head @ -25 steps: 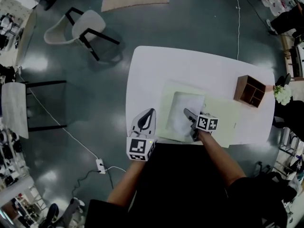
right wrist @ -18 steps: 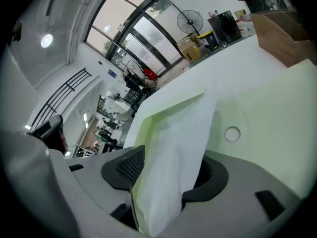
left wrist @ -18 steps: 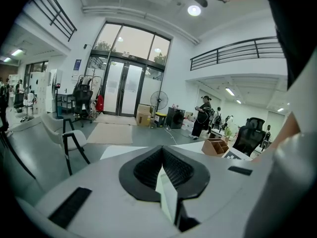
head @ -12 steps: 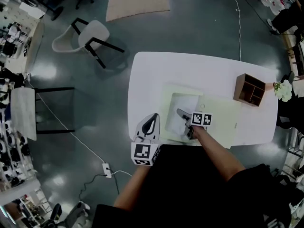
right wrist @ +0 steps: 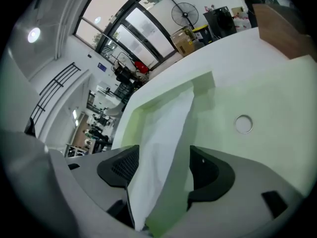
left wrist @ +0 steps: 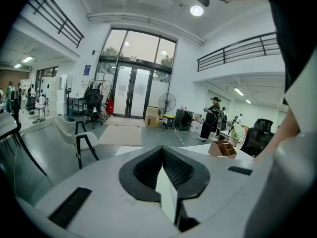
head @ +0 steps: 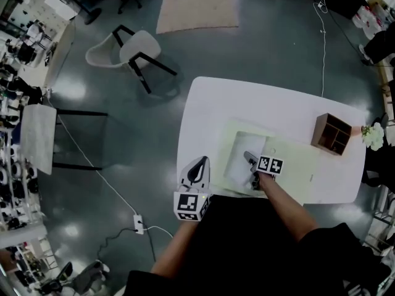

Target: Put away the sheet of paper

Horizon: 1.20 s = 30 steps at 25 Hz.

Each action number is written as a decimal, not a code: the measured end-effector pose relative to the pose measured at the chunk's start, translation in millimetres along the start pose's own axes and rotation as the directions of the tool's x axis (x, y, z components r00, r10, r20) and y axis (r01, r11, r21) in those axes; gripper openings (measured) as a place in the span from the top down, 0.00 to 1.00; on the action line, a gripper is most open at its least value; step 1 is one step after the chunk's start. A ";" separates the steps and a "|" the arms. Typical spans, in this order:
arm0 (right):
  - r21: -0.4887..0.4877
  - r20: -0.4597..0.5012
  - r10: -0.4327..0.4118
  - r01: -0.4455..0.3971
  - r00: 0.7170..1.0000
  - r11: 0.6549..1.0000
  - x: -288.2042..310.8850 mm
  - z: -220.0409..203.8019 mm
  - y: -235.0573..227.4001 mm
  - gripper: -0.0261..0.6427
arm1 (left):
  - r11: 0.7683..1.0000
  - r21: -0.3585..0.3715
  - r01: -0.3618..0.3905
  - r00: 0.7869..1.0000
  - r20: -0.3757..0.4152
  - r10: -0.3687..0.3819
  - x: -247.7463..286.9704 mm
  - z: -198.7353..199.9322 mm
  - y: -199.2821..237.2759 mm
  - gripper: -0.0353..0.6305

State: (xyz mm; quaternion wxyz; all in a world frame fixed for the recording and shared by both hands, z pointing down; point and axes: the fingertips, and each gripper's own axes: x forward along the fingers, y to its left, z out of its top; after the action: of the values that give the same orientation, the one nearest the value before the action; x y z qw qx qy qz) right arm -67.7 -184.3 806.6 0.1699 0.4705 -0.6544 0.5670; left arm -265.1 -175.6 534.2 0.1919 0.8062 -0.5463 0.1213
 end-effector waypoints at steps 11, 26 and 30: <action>-0.019 0.088 0.032 -0.031 0.996 0.999 -49.3 25.2 2.0 0.53 | 1.000 0.009 0.023 0.999 0.036 -0.023 1.2 7.8 -0.4 0.94; -0.164 0.229 0.162 -0.126 0.960 0.978 -206.8 71.7 -1.6 0.54 | 0.999 0.035 0.037 0.996 0.082 -0.040 8.1 17.6 -73.8 0.94; -0.222 0.260 0.212 -0.155 0.942 0.963 -244.2 82.1 4.3 0.54 | 0.997 0.054 0.049 0.994 0.092 -0.054 6.2 18.0 -103.7 0.94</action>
State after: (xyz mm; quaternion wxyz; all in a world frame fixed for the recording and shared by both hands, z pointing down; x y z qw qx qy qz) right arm 76.4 -155.4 594.9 0.0674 0.4637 -0.7661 0.4398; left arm -166.8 -154.7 502.2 0.1485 0.8294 -0.5305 0.0927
